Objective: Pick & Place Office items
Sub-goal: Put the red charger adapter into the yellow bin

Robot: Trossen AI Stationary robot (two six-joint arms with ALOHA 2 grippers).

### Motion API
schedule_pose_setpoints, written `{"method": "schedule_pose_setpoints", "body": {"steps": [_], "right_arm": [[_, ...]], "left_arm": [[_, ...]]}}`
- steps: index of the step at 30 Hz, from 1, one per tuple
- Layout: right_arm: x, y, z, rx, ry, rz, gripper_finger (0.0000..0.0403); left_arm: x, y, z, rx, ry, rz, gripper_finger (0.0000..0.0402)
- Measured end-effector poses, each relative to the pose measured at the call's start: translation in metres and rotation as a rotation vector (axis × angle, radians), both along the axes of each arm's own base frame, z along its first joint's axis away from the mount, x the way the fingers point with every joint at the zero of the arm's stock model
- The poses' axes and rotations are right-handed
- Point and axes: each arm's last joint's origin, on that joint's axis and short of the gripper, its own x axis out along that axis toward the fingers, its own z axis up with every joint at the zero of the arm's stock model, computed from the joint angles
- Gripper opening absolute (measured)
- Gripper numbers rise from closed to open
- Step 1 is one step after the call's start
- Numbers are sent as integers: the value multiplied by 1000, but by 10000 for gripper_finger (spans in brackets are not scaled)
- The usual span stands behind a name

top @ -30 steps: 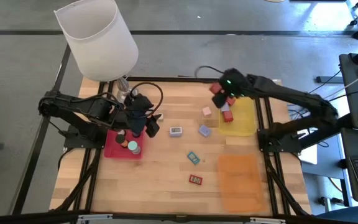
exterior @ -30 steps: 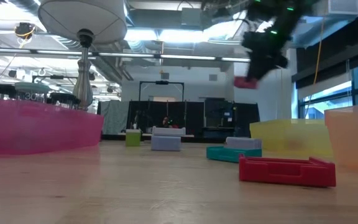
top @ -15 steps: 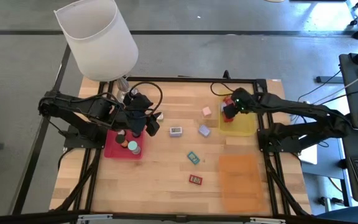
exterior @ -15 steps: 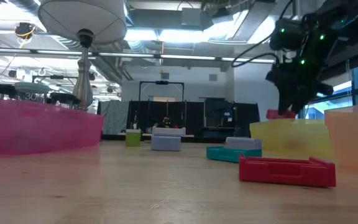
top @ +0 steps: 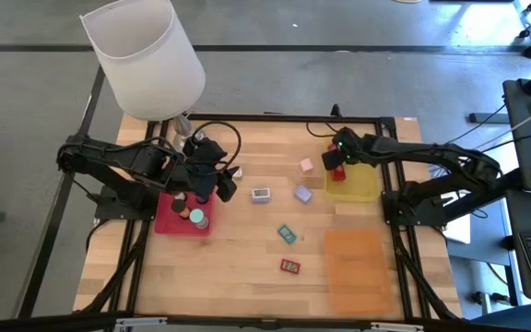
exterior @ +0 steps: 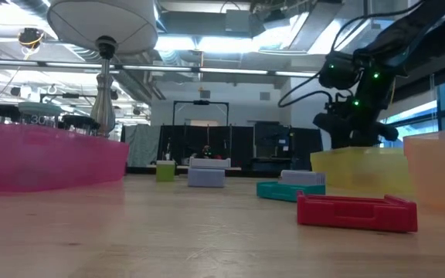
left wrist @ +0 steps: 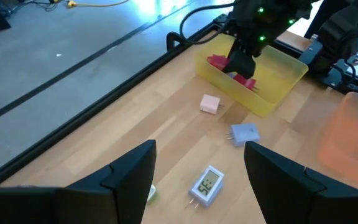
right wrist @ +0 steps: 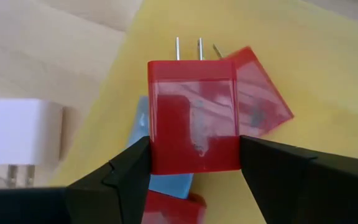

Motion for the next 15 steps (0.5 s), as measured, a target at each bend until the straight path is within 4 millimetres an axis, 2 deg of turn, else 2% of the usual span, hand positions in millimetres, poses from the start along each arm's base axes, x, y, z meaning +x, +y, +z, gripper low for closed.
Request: {"method": "schedule_pose_setpoints", "body": {"steps": [9,15], "right_arm": [[4,-3,-4,-12,-5,-8,223],[3,-1,-6,37,-10,-8,269]], "left_arm": [[0,0,0,-2,1,-2,242],[0,0,0,-2,2,-3,242]]}}
